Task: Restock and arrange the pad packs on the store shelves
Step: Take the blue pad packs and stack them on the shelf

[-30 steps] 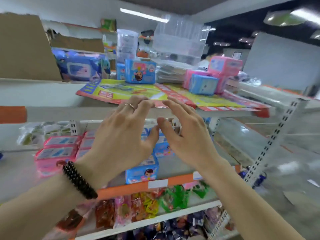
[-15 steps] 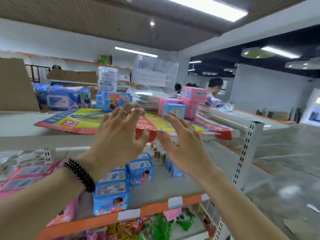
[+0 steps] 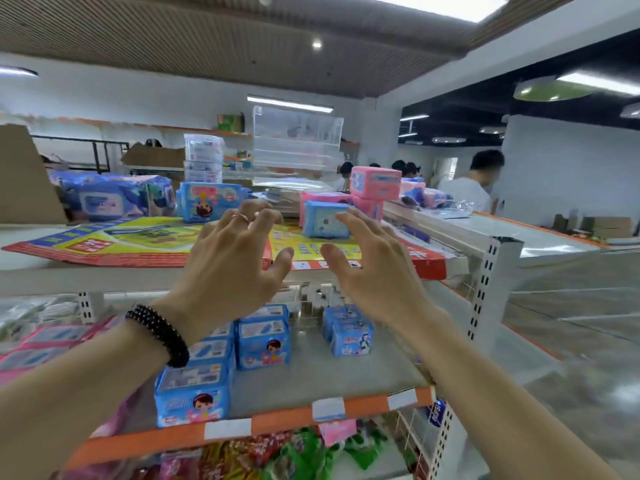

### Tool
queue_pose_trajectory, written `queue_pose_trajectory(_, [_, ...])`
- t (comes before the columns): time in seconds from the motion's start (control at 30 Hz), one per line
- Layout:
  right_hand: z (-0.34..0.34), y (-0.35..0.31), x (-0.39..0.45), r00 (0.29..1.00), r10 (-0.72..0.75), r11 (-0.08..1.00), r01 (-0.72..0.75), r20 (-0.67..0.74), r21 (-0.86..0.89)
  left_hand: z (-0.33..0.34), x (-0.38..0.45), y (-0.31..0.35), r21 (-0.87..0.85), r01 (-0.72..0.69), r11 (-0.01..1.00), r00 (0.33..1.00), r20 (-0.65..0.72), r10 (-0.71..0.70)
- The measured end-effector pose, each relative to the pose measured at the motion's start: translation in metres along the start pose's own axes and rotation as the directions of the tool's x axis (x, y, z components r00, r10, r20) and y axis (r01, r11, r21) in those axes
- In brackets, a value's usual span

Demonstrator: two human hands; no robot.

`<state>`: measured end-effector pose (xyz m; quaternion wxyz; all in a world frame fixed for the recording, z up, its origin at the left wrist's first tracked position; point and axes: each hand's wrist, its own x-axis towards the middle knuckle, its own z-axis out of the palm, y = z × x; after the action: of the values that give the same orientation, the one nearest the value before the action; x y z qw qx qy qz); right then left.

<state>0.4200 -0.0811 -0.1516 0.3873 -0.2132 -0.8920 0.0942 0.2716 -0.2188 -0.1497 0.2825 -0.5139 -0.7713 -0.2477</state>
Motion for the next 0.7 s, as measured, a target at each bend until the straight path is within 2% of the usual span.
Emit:
queue_pose_trajectory(0.27, [0.023,0.014,0.016,0.998,-0.05,0.996,0.048,0.034,0.073,0.006,-0.003,0.001,-0.061,0.058,0.996,0.998,0.011,-0.057])
queue_pose_trajectory(0.7, [0.083,-0.026,0.051,0.992,-0.104,0.99,0.097,0.07,0.102,-0.002,0.0,-0.077,0.065,0.067,0.996,0.997,0.041,-0.07])
